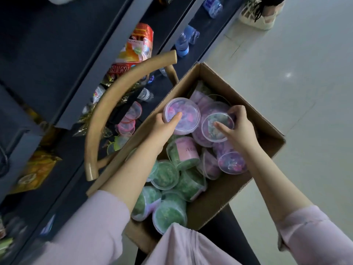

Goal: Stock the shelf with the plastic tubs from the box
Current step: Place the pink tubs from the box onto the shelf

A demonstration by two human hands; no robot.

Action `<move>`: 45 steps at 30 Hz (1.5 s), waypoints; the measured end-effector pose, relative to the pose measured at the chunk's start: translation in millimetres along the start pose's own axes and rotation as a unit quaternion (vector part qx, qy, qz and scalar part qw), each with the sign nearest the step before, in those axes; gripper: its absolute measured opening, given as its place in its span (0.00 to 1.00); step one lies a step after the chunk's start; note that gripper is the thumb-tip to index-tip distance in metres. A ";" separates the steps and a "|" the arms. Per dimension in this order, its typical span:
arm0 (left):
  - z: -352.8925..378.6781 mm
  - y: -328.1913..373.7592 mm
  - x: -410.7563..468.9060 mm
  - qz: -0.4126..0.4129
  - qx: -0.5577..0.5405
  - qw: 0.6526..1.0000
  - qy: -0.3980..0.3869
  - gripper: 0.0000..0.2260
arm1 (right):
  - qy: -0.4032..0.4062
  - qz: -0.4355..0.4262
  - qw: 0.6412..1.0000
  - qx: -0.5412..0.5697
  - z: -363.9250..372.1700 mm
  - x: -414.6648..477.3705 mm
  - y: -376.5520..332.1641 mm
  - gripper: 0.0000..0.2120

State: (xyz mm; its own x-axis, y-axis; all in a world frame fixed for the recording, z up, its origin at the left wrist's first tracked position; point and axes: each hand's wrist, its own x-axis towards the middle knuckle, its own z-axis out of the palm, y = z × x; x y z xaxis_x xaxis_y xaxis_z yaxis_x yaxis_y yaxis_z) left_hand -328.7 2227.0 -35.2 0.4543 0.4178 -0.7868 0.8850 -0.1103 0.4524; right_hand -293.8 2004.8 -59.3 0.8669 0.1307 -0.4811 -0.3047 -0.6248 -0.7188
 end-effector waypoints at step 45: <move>-447.4 -447.2 -595.6 0.217 -0.520 0.739 0.369 0.10 | -0.443 -0.321 0.781 0.301 250.3 -606.1 -404.5 0.23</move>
State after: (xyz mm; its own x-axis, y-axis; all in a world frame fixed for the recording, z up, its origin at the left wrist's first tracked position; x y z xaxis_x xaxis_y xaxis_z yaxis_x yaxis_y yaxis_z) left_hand -1040.7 2431.0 419.0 0.1542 0.9670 -0.2030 -0.0604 0.2143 0.9749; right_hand -794.8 2370.9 397.4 0.3860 0.9161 0.1081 -0.2812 0.2285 -0.9320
